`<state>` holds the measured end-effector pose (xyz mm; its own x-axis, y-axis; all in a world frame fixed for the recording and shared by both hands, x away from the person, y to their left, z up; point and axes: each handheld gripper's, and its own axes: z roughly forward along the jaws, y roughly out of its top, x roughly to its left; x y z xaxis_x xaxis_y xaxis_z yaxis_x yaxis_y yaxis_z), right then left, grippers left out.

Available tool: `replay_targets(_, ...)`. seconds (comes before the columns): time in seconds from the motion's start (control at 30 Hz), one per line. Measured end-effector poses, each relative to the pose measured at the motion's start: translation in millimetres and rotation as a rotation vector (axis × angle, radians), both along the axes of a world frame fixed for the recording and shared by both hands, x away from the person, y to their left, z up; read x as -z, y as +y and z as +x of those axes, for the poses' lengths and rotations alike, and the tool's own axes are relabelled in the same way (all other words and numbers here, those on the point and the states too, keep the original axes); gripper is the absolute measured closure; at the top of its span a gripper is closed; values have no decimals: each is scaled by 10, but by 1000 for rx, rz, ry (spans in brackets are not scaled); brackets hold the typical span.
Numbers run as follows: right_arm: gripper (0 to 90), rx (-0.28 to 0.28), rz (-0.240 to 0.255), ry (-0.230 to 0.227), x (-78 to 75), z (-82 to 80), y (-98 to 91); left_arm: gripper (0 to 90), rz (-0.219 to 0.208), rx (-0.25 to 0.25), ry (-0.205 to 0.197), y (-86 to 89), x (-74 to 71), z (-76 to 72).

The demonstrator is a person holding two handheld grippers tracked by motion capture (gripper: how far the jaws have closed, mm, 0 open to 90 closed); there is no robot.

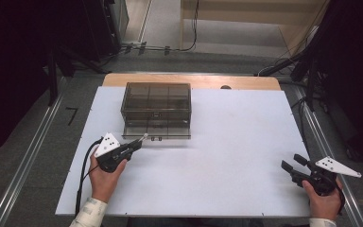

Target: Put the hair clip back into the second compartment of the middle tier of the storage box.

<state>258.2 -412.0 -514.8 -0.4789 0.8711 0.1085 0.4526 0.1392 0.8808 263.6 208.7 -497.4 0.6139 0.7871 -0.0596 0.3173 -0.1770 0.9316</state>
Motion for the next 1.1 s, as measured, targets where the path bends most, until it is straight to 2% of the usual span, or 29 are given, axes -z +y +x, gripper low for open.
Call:
replay_targets(0.2,328,0,4,-3,-1,-5,-6,866,1,7,-3,-144,-24,136)
replay_targets(0.4,328,-3,4,0,0,0,-5,867,-28,-2,-11,-209,-55,256)
replay_targets(0.73,329,-4,9,0,0,-1,-9,866,1,-44,2,-302,-42,490)
replay_targets(1.1,329,-6,9,0,0,0,-10,865,29,-65,30,-329,32,580)
